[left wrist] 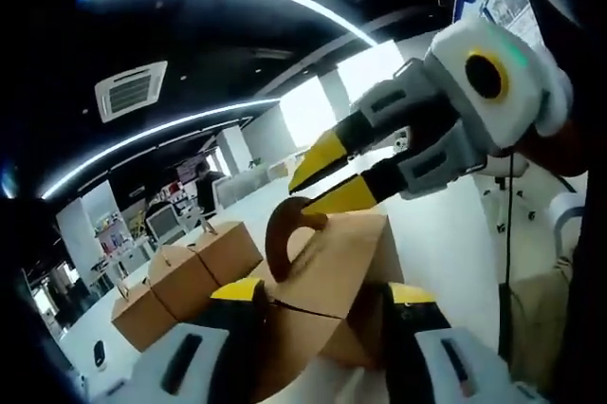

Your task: Pick up one paper box from the group, open the paper box, and remove the item inside

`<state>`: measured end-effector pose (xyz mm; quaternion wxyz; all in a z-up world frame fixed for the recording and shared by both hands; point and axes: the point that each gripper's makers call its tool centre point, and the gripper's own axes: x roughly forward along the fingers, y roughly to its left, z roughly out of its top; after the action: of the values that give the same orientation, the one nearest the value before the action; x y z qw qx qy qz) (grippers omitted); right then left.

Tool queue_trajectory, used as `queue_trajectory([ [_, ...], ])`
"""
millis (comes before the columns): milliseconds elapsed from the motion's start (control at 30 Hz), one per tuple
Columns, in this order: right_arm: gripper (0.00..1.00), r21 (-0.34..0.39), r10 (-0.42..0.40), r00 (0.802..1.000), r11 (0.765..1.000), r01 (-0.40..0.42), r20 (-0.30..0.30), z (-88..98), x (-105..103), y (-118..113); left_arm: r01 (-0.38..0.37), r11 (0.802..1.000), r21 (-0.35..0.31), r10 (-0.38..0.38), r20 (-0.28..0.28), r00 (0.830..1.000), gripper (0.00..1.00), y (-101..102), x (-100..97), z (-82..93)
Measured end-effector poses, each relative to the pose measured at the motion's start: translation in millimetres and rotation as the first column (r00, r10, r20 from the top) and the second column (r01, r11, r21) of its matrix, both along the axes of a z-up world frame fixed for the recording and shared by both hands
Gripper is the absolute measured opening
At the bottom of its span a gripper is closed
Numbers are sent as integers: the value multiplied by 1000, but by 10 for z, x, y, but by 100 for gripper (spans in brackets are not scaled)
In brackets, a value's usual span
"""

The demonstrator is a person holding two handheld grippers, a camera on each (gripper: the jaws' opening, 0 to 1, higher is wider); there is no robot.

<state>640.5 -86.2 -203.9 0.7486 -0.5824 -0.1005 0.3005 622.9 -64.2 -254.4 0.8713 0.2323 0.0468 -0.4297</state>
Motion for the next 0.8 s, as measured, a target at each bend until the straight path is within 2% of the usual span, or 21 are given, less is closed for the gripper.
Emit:
queue_trajectory([
  [67,17,0,-1,1000,1000,1,-1,9,20,1,0,1000,1,0,1,1000,51,2,0,0],
  [167,17,3,-1,1000,1000,1,5,37,27,9,0,1000,5,0,1,1000,51,3,-1,1],
  [300,22,-16,12,1000,1000,-12,-21,-28,16,40,1,1000,5,-1,0,1000,51,2,5,4],
  [400,22,-22,3,1000,1000,-2,3,-10,28,31,1,1000,7,-1,0,1000,51,-2,9,6],
  [533,21,8,-6,1000,1000,6,24,86,39,11,3,1000,7,-3,0,1000,51,-4,13,8],
  [800,20,19,-12,1000,1000,11,26,91,54,5,5,1000,10,-5,2,1000,51,-13,20,10],
])
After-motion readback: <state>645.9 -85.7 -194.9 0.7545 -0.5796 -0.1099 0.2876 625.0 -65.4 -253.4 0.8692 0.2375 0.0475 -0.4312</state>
